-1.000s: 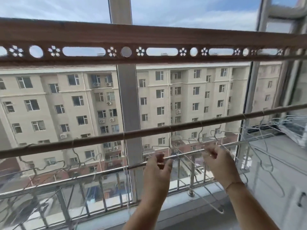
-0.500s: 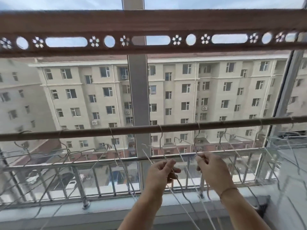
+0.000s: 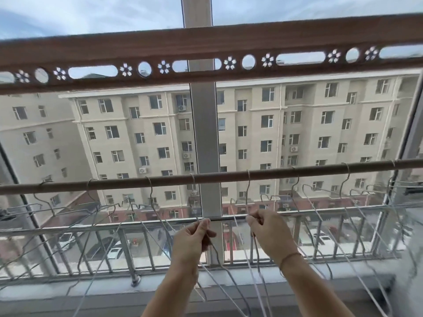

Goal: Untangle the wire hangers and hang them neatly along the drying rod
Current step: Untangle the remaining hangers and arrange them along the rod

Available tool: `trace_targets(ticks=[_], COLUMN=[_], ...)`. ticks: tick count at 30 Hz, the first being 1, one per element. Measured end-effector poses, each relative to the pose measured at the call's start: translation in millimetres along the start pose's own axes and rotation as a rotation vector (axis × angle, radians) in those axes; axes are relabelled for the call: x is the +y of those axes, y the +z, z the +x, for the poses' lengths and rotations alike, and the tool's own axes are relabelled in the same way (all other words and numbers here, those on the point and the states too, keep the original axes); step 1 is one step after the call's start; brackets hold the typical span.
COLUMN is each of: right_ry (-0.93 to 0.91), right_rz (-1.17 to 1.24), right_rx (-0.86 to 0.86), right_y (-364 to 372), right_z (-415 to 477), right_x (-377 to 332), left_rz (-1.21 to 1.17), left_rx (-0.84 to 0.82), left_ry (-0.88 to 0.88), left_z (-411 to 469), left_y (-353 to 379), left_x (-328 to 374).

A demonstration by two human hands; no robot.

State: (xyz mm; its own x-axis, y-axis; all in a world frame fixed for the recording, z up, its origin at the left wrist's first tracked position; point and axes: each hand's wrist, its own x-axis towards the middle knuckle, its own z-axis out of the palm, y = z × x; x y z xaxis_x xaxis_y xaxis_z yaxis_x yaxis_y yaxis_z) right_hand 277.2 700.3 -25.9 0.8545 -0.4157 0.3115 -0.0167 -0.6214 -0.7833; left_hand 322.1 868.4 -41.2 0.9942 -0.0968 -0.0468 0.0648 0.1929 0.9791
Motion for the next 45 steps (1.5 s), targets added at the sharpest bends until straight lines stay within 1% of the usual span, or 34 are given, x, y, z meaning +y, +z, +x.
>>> trace_targets(ticks=[5, 8, 11, 15, 17, 20, 22, 23, 25, 29, 32, 35, 39, 42, 45], right_ry=[0.001, -0.009, -0.038, -0.088, -0.072, -0.02, 0.015, 0.028, 0.047, 0.059, 0.076, 0.065, 0.016, -0.008, -0.037], right_rz=[0.025, -0.002, -0.04, -0.088, -0.092, -0.114, -0.127, -0.135, -0.154, -0.165, -0.181, -0.168, -0.145, -0.105, -0.082], right_rx=[-0.027, -0.002, 0.092, 0.266, 0.363, 0.457, 0.467, 0.457, 0.421, 0.348, 0.267, 0.201, 0.149, 0.11, 0.061], right_y=[5.3, -0.5, -18.6, -63.4, -90.5, -128.0, -147.9, -156.0, -169.0, -192.9, -209.6, -220.5, -225.0, -222.3, -216.0], right_z=[3.0, 0.4, -5.7, -10.2, -8.1, -0.1, 6.9, 10.3, 16.3, 29.9, 39.5, 45.6, 50.6, 53.8, 55.6], right_x=[-10.5, -8.8, -1.3, 17.5, 32.2, 59.8, 80.2, 90.9, 111.3, 148.1, 167.4, 181.3, 189.0, 188.4, 184.5], left_rz=[0.021, 0.034, 0.16, 0.31, 0.348, 0.342, 0.372, 0.391, 0.415, 0.458, 0.438, 0.527, 0.568, 0.534, 0.536], left_rx=[0.044, 0.071, 0.138, 0.256, 0.219, 0.035, -0.084, -0.118, -0.132, -0.098, -0.06, 0.014, 0.053, 0.077, 0.114], left_ry=[-0.004, 0.057, 0.179, 0.473, 0.602, 0.686, 0.673, 0.658, 0.599, 0.421, 0.315, 0.308, 0.283, 0.254, 0.265], left_z=[12.4, 14.9, 6.1, -15.9, -30.6, -49.6, -57.7, -59.6, -60.2, -57.4, -55.4, -54.5, -56.7, -55.5, -53.7], left_y=[-6.8, -6.3, -0.4, 24.2, 48.4, 96.4, 133.0, 151.4, 186.6, 243.7, 270.3, 285.8, 298.9, 299.4, 292.2], left_x=[-0.2, -1.2, 1.6, 14.3, 21.7, 23.1, 18.2, 13.7, 2.9, -22.4, -40.1, -53.8, -58.2, -55.4, -53.5])
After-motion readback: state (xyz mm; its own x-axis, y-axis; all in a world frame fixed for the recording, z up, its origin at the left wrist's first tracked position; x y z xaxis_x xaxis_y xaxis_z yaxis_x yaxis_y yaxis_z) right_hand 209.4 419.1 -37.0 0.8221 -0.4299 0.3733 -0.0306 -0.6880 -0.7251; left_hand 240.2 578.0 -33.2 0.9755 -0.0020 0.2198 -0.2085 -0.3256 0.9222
